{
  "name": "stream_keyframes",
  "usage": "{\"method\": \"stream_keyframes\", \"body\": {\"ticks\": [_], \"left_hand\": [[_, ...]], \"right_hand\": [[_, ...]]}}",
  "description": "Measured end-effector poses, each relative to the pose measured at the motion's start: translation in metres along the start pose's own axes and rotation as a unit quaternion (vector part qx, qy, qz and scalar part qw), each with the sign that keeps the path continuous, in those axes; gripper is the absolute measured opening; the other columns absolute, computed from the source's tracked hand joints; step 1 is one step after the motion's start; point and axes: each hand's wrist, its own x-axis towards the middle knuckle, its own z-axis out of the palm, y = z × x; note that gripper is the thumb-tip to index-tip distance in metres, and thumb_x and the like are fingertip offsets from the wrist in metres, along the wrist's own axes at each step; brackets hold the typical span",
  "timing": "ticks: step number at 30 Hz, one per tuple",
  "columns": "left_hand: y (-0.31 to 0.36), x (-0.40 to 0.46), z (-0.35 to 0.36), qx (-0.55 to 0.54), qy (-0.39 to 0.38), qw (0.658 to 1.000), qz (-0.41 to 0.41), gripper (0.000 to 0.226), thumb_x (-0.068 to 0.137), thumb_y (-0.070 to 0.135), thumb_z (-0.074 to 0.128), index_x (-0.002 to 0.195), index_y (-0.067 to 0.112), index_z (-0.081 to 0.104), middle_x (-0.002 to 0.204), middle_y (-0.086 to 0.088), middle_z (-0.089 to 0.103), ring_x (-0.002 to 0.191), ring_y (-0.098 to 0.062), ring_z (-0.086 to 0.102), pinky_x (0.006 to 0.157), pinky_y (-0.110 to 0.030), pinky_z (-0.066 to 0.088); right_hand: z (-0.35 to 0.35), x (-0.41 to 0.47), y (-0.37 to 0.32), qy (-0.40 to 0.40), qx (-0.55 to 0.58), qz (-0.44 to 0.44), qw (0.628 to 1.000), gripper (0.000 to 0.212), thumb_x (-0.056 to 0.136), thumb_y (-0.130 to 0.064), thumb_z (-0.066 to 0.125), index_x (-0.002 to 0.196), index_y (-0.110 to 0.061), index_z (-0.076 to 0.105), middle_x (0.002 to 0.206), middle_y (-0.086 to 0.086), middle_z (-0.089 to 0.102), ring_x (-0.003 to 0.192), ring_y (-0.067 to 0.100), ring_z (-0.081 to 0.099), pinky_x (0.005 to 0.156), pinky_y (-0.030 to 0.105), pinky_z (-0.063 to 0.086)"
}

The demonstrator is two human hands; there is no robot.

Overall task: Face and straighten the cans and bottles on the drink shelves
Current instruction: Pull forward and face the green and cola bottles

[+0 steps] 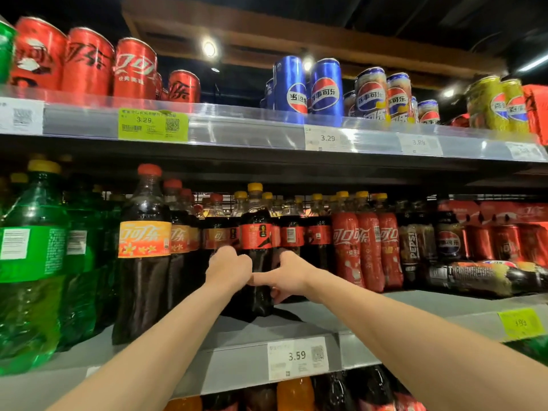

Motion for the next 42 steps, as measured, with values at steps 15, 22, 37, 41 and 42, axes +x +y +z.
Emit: {"method": "stream_keyframes", "body": {"ticks": [15,22,37,41,42], "left_hand": [[0.031,-0.039,0.003,-0.018,0.095,0.995,0.031,0.039,0.093,0.043,0.059,0.115,0.013,0.047,0.114,-0.006,0.055,0.095,-0.023,0.057,0.076,-0.037,0.048],[0.091,-0.066,0.074,-0.049,-0.02,0.99,0.133,0.021,0.092,0.037,0.059,0.097,0.017,0.054,0.098,0.001,0.06,0.086,-0.015,0.057,0.065,-0.031,0.042],[0.15,-0.072,0.208,-0.048,-0.197,0.961,0.187,0.022,0.093,0.022,0.057,0.076,0.011,0.065,0.081,-0.003,0.065,0.076,-0.022,0.062,0.08,-0.036,0.055],[0.151,-0.07,0.224,-0.024,-0.202,0.958,0.201,0.022,0.092,0.02,0.056,0.07,0.017,0.057,0.08,-0.002,0.063,0.071,-0.018,0.058,0.07,-0.034,0.052],[0.151,-0.068,0.226,-0.022,-0.202,0.958,0.204,0.018,0.092,0.021,0.056,0.075,0.016,0.059,0.084,-0.002,0.064,0.075,-0.018,0.061,0.07,-0.034,0.053]], "right_hand": [[-0.01,-0.017,-0.003,0.022,-0.067,-0.003,0.998,0.054,0.092,-0.047,0.066,0.125,-0.01,0.045,0.1,0.008,0.063,0.078,0.018,0.066,0.066,0.034,0.061],[-0.094,-0.062,0.032,0.063,-0.134,-0.041,0.988,0.019,0.096,-0.015,0.05,0.113,-0.015,0.059,0.089,0.009,0.068,0.073,0.02,0.063,0.062,0.036,0.055],[-0.23,-0.065,0.156,0.179,-0.518,0.182,0.817,0.048,0.092,-0.024,0.061,0.135,-0.012,0.045,0.138,0.018,0.045,0.132,0.041,0.039,0.106,0.052,0.037],[-0.24,-0.059,0.179,0.162,-0.544,0.234,0.789,0.052,0.09,-0.019,0.06,0.139,-0.014,0.044,0.139,0.018,0.048,0.132,0.041,0.041,0.109,0.056,0.034],[-0.242,-0.058,0.181,0.165,-0.554,0.241,0.78,0.052,0.09,-0.017,0.058,0.14,-0.013,0.044,0.14,0.018,0.049,0.133,0.04,0.042,0.11,0.057,0.032]]}}
